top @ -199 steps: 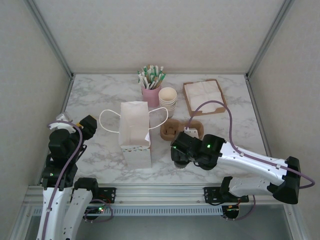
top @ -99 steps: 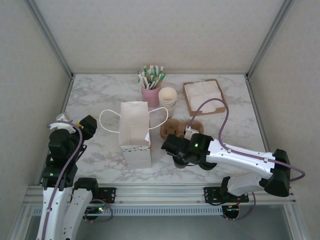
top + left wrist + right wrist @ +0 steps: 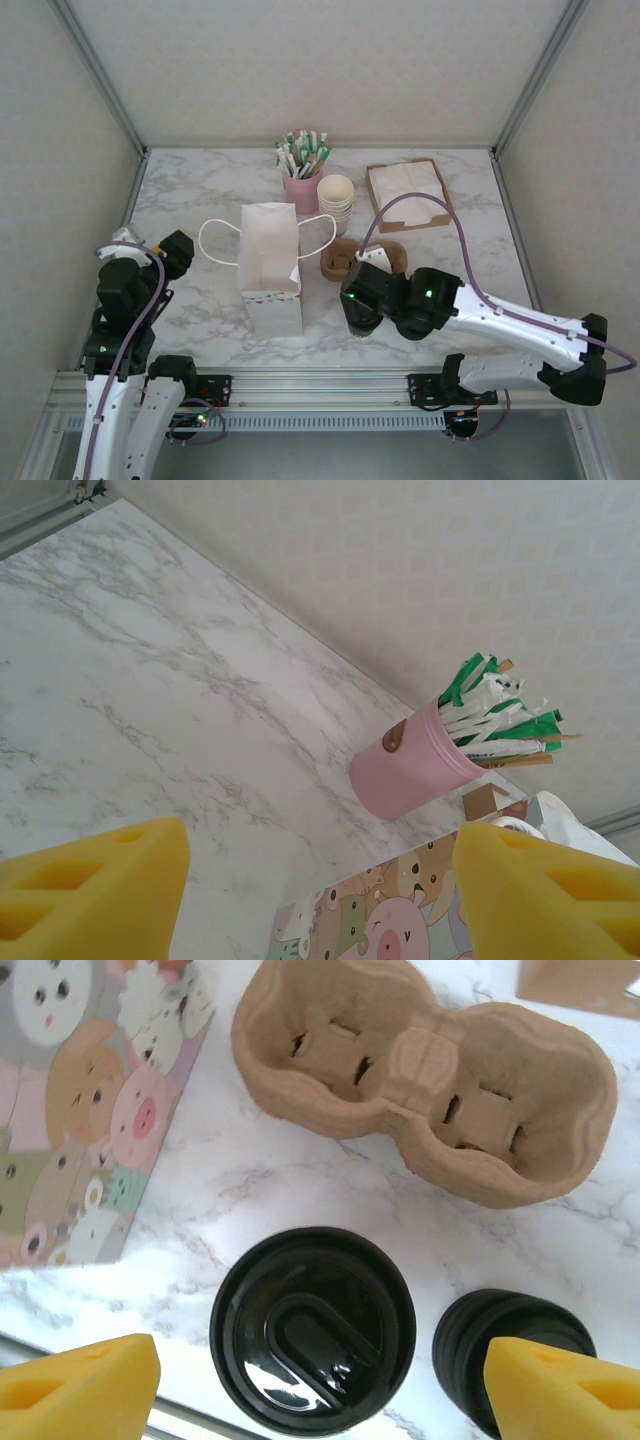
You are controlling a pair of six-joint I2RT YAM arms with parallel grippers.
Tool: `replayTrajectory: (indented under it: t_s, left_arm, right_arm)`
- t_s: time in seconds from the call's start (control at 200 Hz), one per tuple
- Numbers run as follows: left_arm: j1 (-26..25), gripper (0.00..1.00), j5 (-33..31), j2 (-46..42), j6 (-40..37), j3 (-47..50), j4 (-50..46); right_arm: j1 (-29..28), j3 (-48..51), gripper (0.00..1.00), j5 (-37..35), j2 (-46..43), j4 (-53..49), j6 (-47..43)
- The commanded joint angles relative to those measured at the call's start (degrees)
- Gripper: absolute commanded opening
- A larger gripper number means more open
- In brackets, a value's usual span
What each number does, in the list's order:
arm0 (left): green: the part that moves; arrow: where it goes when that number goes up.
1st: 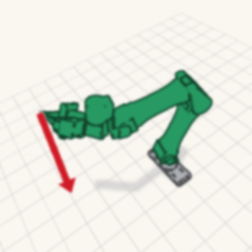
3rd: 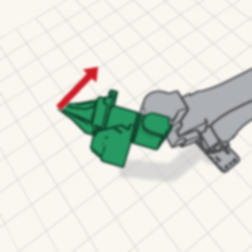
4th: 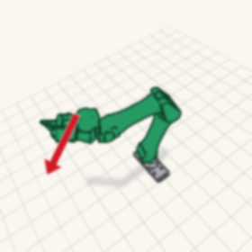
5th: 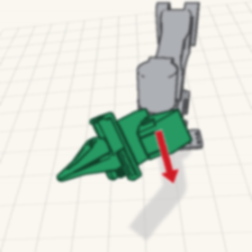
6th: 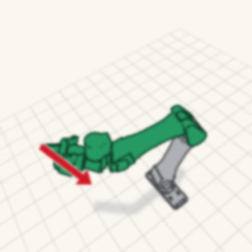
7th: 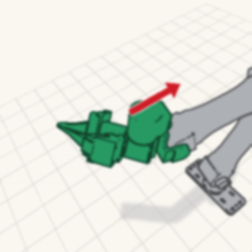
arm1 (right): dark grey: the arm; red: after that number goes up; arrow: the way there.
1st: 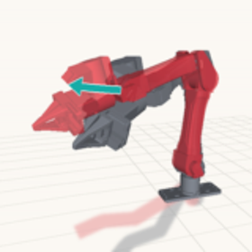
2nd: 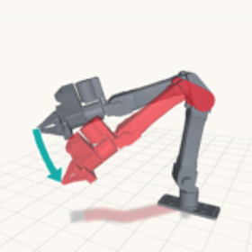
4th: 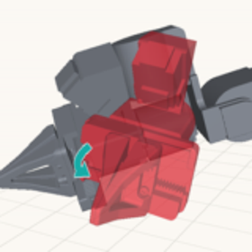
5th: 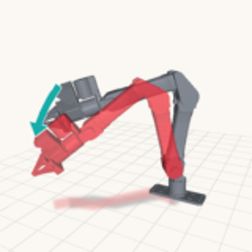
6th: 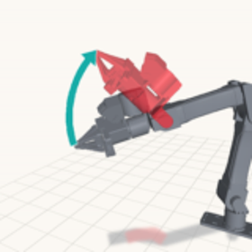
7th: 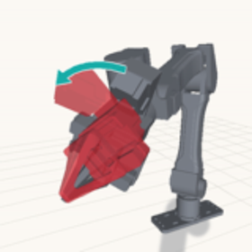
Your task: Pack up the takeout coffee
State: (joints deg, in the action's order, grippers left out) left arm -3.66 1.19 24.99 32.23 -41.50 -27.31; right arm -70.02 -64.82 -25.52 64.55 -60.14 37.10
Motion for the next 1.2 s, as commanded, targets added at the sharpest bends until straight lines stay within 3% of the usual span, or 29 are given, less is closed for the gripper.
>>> replayTrajectory:
  t_s: [0.0, 0.08, 0.17, 0.36, 0.43, 0.596, 0.761, 1.196]
  left_arm:
    - [-0.21, 0.69, -0.58, -0.91, 0.64, -0.10, -0.59]
    - [-0.21, 0.69, -0.48, -0.84, 0.64, -0.09, -0.53]
    - [-0.21, 0.69, -0.67, -0.93, 0.64, -0.12, -0.56]
    - [-0.21, 0.69, -0.64, -1.23, 0.67, -0.08, -0.52]
    - [-0.21, 0.70, -0.66, -1.29, 0.64, -0.08, -0.54]
    - [-0.21, 0.69, -0.40, -1.42, 0.99, 0.10, -0.29]
    - [-0.21, 0.70, -0.73, -1.85, 0.90, -0.08, -0.38]
    - [-0.21, 0.70, -0.30, -2.18, 1.00, -0.08, -0.33]
  right_arm:
    - [-0.01, 2.85, 0.92, 2.01, -3.61, 2.18, -15.76]
    - [-0.02, 5.14, 0.94, 3.03, -6.95, 4.30, -21.79]
    - [0.09, 5.96, 0.99, 7.10, -9.99, 4.81, -34.39]
    - [1.54, 8.77, 0.91, 12.78, -13.78, 11.79, -57.00]
    - [4.93, 9.67, 0.90, 16.08, -14.10, 11.57, -65.01]
    - [13.97, 11.47, 0.85, 31.27, -14.19, 7.29, -81.18]
    - [19.51, 12.31, 0.79, 39.75, -10.58, 6.06, -88.58]
    - [20.84, 9.71, 0.81, 37.12, -0.36, 8.66, -88.61]
